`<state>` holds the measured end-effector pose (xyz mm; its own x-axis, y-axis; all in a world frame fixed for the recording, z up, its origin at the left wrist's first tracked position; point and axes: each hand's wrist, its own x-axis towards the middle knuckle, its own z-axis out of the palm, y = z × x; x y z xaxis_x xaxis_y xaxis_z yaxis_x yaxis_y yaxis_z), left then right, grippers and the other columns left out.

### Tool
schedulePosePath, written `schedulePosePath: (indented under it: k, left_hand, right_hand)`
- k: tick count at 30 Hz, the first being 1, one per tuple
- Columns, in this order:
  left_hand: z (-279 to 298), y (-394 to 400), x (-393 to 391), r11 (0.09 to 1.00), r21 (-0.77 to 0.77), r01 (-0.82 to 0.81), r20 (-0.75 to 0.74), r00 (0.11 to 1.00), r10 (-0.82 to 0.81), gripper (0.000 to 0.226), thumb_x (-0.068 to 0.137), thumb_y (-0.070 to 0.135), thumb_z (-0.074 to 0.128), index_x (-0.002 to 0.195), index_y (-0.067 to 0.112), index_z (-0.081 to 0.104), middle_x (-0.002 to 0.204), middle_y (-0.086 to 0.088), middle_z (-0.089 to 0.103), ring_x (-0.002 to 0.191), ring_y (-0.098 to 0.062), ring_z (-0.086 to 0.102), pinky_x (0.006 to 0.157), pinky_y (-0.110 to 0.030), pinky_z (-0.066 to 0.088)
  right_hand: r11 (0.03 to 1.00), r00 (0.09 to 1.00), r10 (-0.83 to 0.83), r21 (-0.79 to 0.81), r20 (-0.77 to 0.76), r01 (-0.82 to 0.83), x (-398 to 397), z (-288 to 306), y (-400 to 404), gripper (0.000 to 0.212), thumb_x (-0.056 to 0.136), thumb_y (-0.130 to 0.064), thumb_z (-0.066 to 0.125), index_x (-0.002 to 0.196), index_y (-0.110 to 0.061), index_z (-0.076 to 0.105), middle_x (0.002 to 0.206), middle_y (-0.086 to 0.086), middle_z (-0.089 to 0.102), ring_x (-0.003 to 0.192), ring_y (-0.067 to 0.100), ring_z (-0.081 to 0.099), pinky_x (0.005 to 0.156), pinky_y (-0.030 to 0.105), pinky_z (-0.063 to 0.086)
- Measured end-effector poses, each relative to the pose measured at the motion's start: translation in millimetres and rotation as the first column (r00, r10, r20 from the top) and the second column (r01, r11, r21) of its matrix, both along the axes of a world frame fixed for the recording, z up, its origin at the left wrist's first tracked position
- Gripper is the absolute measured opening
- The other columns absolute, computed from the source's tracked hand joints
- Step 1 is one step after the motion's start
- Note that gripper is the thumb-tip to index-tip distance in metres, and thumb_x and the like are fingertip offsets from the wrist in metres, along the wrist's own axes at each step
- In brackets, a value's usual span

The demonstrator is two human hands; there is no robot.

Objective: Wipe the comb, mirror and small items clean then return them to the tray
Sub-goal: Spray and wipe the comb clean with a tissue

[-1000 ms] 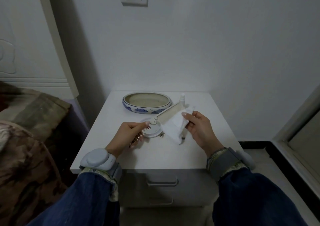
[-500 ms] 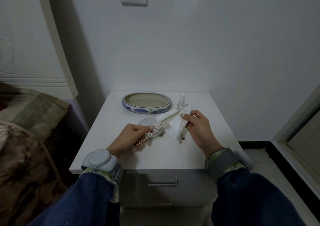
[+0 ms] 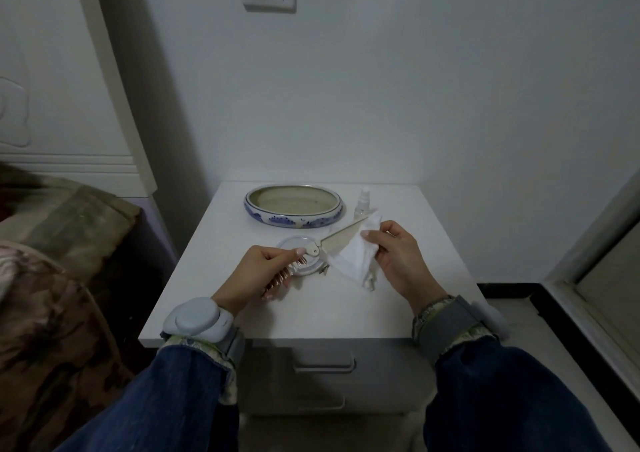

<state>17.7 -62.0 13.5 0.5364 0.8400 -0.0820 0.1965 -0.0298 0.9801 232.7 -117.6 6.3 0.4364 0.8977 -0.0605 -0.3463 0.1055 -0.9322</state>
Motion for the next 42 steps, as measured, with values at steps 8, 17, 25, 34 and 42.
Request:
schedulePosePath:
  k: [8, 17, 25, 34, 42]
  left_hand:
    - [-3, 2, 3, 0.996, -0.050, 0.068, -0.032, 0.997, -0.069, 0.023, 0.092, 0.027, 0.056, 0.086, 0.010, 0.071, 0.070, -0.008, 0.072, 0.052, -0.015, 0.063, 0.049, -0.020, 0.051]
    - [-4, -1, 11, 0.992, 0.034, 0.123, -0.107, 0.987, -0.119, 0.024, 0.094, 0.025, 0.052, 0.090, 0.004, 0.064, 0.054, 0.001, 0.062, 0.045, -0.013, 0.053, 0.046, -0.022, 0.044]
    - [2, -6, 14, 0.970, -0.226, 0.092, 0.057, 0.995, -0.081, 0.035, 0.101, 0.033, 0.030, 0.090, 0.008, 0.051, 0.054, -0.002, 0.039, 0.033, -0.009, 0.030, 0.033, -0.012, 0.024]
    - [0, -3, 12, 0.974, -0.155, 0.166, 0.052, 0.986, -0.159, 0.026, 0.098, 0.028, 0.042, 0.100, 0.004, 0.052, 0.064, -0.005, 0.053, 0.041, -0.016, 0.045, 0.039, -0.021, 0.041]
    - [1, -4, 12, 0.944, -0.248, 0.220, -0.011, 0.973, -0.229, 0.040, 0.099, 0.039, 0.034, 0.098, 0.010, 0.062, 0.053, 0.000, 0.043, 0.036, -0.011, 0.037, 0.034, -0.017, 0.033]
  right_hand:
    - [1.000, 1.000, 0.012, 0.007, 0.006, -0.012, 0, 1, -1, 0.023, 0.082, 0.007, 0.058, 0.070, -0.009, 0.047, 0.073, 0.009, 0.052, 0.071, 0.017, 0.054, 0.068, 0.023, 0.049]
    - [1.000, 0.997, 0.014, -0.014, 0.073, -0.013, -7, 3, 0, 0.024, 0.080, 0.006, 0.062, 0.069, -0.011, 0.048, 0.071, 0.008, 0.056, 0.070, 0.017, 0.057, 0.068, 0.024, 0.051]
    - [0.997, 0.995, -0.076, -0.022, 0.061, 0.077, -7, 6, -1, 0.016, 0.081, 0.001, 0.064, 0.077, -0.010, 0.054, 0.076, 0.008, 0.063, 0.069, 0.017, 0.063, 0.063, 0.024, 0.053]
    - [0.968, 0.937, -0.248, 0.020, 0.245, 0.251, -8, 6, -3, 0.005, 0.082, -0.007, 0.067, 0.087, -0.007, 0.066, 0.077, 0.000, 0.066, 0.071, 0.009, 0.061, 0.061, 0.014, 0.050]
    - [0.927, 0.874, -0.373, 0.093, 0.311, 0.363, -4, 6, 1, 0.009, 0.081, -0.009, 0.069, 0.090, -0.006, 0.069, 0.079, -0.002, 0.066, 0.072, 0.004, 0.061, 0.073, 0.018, 0.051]
